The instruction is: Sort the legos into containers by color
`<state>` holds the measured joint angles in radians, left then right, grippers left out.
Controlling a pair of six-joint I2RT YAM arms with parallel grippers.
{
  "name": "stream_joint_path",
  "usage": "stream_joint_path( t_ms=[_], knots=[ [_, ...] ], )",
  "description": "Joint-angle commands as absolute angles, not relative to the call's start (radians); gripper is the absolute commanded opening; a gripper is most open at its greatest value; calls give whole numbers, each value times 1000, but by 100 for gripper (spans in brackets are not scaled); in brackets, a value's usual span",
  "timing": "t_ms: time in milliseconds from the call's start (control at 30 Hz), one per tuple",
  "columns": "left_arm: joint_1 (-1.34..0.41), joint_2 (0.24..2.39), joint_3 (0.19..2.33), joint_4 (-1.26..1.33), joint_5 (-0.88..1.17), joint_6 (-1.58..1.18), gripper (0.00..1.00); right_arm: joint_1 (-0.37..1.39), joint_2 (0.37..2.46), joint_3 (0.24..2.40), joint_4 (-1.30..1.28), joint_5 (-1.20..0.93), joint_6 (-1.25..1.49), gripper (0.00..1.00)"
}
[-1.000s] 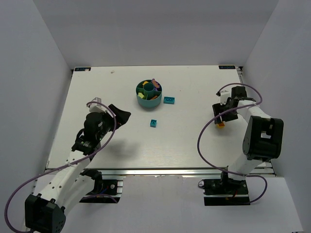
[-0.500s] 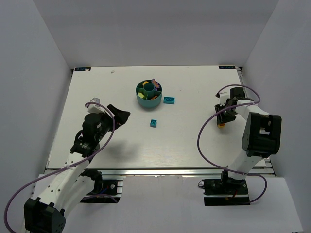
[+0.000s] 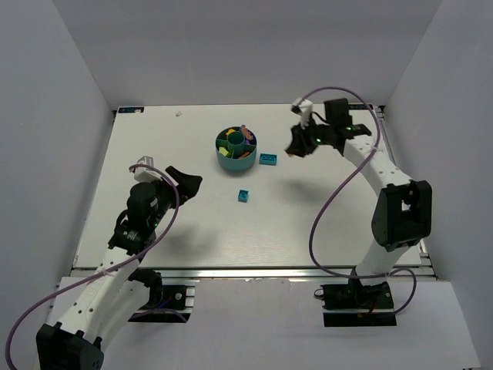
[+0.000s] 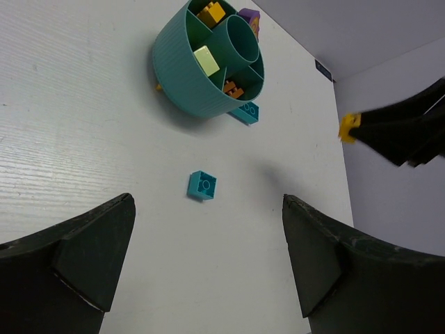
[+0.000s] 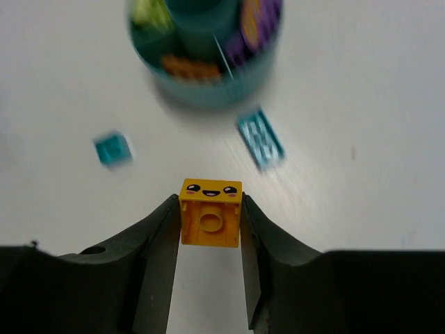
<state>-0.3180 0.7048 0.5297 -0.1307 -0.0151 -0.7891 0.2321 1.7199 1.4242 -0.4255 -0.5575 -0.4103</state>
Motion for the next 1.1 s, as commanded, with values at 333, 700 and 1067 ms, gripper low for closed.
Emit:
stream_joint_path(
  t_ms=[333,700,1067],
  knots=[
    [-318,673,520,-144,-43,-792,95,574,2222,2139,-92,-379,-113,0],
    [-316,661,511,-161,-74,-792,95,607,2350,2210,52,-298,-170,0],
    [-316,683,506,-146,-57,-788,95,614,2362,2129,31,-310,-261,0]
  ],
)
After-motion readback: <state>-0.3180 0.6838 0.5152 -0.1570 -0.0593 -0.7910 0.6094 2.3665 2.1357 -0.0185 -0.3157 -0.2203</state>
